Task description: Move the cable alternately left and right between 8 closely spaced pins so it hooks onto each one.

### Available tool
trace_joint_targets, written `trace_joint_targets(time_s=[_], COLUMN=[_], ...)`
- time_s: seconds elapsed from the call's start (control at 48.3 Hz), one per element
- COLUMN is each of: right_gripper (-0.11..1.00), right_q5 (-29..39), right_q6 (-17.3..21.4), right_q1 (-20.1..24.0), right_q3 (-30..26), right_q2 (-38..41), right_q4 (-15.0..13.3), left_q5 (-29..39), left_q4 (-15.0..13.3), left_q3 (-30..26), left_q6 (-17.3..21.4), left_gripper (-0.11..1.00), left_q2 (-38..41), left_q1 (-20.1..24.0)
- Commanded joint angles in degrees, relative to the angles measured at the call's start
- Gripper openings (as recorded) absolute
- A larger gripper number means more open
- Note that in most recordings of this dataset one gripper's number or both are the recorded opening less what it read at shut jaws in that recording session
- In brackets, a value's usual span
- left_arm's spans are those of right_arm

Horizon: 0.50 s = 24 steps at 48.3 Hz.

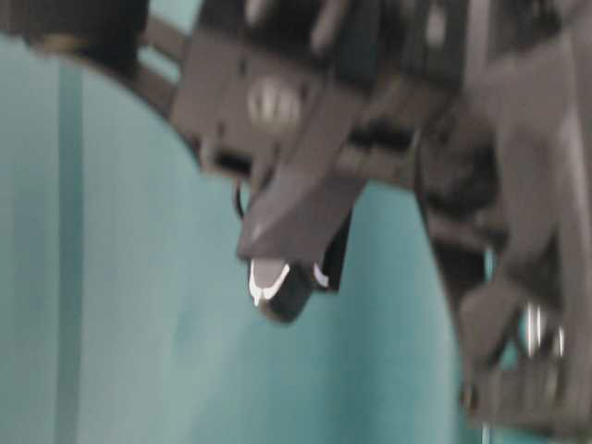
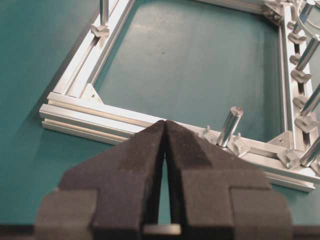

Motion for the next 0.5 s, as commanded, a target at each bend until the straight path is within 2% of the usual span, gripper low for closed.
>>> trace_joint_targets(time_s=[0.0,0.248,0.476], right_gripper=[0.19,0.19,0.19], right_q5=[-0.1,1.7,2.9], right_q6=[-0.2,-0.2,-0.4], right_q1=[-0.4,-0.8,-3.0], right_q3=[-2.8,-3.7,-3.8], right_q2=[-0.4,0.1,0.1], right_q4=[-0.8,-1.0,-1.5], left_q5=[-0.4,-0.4,-0.4], left_q4=[0.2,0.2,0.3], left_q3=[-0.6,-0.6,-0.6], left_q6=[-0.4,-0.4,-0.4], left_gripper=[0.01,0.01,0.01], left_q2=[0.4,0.4,0.4], left_q1=[0.2,0.2,0.1])
